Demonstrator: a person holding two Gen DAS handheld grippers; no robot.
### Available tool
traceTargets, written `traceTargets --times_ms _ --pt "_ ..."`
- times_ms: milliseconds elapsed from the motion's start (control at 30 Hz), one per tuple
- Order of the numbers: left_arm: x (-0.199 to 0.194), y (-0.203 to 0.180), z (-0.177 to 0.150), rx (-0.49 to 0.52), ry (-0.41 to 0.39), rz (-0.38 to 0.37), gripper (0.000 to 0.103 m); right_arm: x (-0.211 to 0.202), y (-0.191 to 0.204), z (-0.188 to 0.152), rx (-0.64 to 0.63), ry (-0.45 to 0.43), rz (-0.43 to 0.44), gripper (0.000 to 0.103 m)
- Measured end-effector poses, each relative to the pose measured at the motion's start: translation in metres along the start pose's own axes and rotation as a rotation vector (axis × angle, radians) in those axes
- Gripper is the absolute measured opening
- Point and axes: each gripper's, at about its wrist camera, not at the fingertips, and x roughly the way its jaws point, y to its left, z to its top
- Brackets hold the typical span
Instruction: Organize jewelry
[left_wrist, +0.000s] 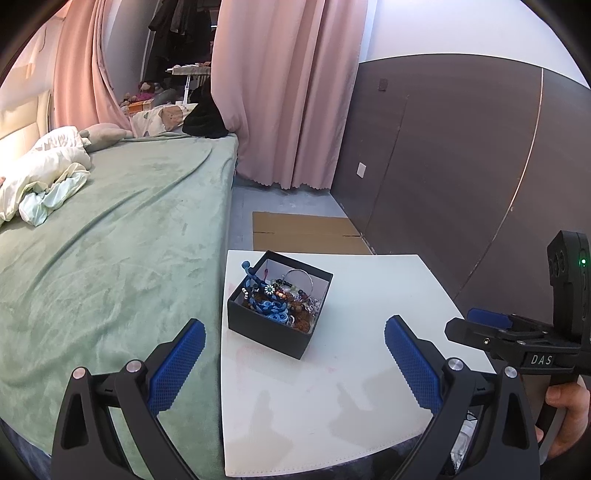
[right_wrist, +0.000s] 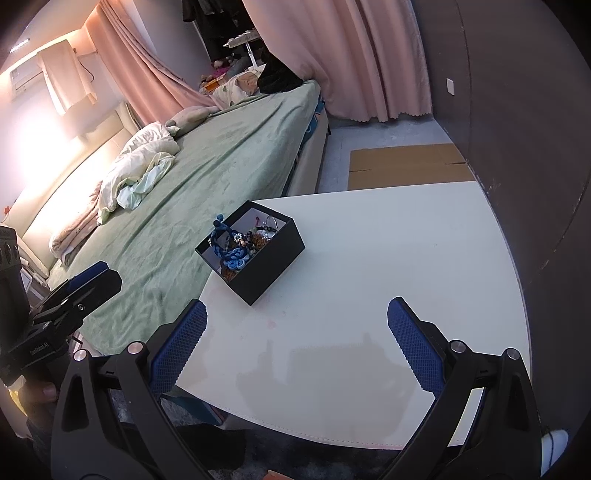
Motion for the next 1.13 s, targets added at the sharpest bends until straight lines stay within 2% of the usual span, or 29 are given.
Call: traceTargets --times_ms 367,1133 --pt "0.0042 0.005 0.0008 -0.025 -0.001 0.001 0.094 0.003 -0.0024 0.0009 0.013 0.004 0.003 0.098" --pt "0.0027 0.0005 0.0003 -0.002 0.015 -0.005 0.094 0.0057 -0.0014 -0.0007 0.0 0.014 -0.005 0.098"
